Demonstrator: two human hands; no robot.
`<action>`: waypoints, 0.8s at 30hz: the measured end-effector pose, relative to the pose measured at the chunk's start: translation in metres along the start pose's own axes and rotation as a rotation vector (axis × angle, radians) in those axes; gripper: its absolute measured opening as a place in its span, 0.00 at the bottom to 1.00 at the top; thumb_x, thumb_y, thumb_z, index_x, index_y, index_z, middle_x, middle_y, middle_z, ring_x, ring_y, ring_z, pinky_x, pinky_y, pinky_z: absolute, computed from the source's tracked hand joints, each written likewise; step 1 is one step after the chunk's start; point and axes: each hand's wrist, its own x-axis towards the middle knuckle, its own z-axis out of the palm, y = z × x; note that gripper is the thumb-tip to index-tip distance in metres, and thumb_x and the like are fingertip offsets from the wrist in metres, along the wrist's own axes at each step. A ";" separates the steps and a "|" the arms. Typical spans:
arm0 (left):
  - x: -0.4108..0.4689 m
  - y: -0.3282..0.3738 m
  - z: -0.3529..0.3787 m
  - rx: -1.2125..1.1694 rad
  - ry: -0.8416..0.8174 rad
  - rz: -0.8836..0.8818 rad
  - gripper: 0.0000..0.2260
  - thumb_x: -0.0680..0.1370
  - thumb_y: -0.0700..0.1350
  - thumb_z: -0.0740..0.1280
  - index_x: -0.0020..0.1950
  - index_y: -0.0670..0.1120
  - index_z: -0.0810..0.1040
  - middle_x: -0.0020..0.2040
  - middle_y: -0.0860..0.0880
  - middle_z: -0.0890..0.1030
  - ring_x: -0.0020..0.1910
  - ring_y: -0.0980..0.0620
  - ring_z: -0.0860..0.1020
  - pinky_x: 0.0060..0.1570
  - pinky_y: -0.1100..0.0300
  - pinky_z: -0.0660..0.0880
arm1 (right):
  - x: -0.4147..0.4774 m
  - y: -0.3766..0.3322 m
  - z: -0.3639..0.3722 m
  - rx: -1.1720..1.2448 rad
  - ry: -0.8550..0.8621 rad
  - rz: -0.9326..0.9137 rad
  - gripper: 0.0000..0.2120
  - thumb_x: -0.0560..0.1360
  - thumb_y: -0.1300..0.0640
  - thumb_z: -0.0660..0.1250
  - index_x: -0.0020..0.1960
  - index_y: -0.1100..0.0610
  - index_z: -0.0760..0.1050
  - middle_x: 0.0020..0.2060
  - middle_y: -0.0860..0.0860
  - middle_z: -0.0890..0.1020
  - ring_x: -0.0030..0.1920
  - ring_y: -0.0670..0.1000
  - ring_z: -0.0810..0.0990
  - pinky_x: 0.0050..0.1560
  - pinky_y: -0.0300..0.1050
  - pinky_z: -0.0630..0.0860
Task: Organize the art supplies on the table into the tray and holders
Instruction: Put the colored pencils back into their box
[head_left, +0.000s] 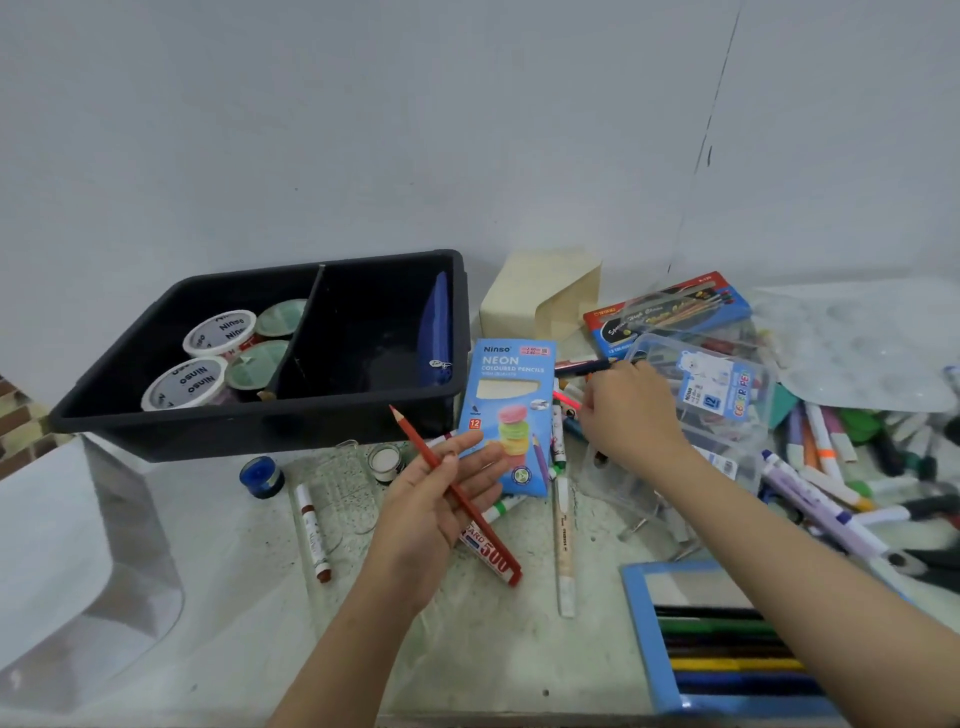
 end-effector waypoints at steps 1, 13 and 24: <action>0.001 0.001 0.001 -0.003 -0.007 -0.002 0.14 0.82 0.38 0.52 0.57 0.39 0.76 0.51 0.40 0.83 0.49 0.45 0.83 0.51 0.54 0.79 | 0.002 0.001 -0.001 0.000 -0.012 -0.005 0.06 0.75 0.60 0.60 0.39 0.58 0.69 0.37 0.53 0.73 0.42 0.55 0.70 0.40 0.45 0.62; 0.011 0.004 0.005 -0.018 -0.041 -0.023 0.14 0.82 0.37 0.53 0.57 0.38 0.76 0.51 0.39 0.83 0.50 0.43 0.82 0.49 0.52 0.80 | 0.023 0.015 -0.005 0.600 0.056 0.073 0.05 0.77 0.54 0.64 0.48 0.55 0.73 0.33 0.50 0.77 0.35 0.51 0.75 0.34 0.43 0.66; 0.020 0.008 0.008 -0.094 -0.093 -0.069 0.14 0.82 0.38 0.52 0.57 0.38 0.76 0.49 0.39 0.83 0.48 0.45 0.83 0.37 0.57 0.81 | 0.018 0.030 -0.071 1.462 0.529 0.187 0.04 0.76 0.60 0.66 0.46 0.58 0.80 0.35 0.46 0.81 0.36 0.40 0.78 0.40 0.32 0.74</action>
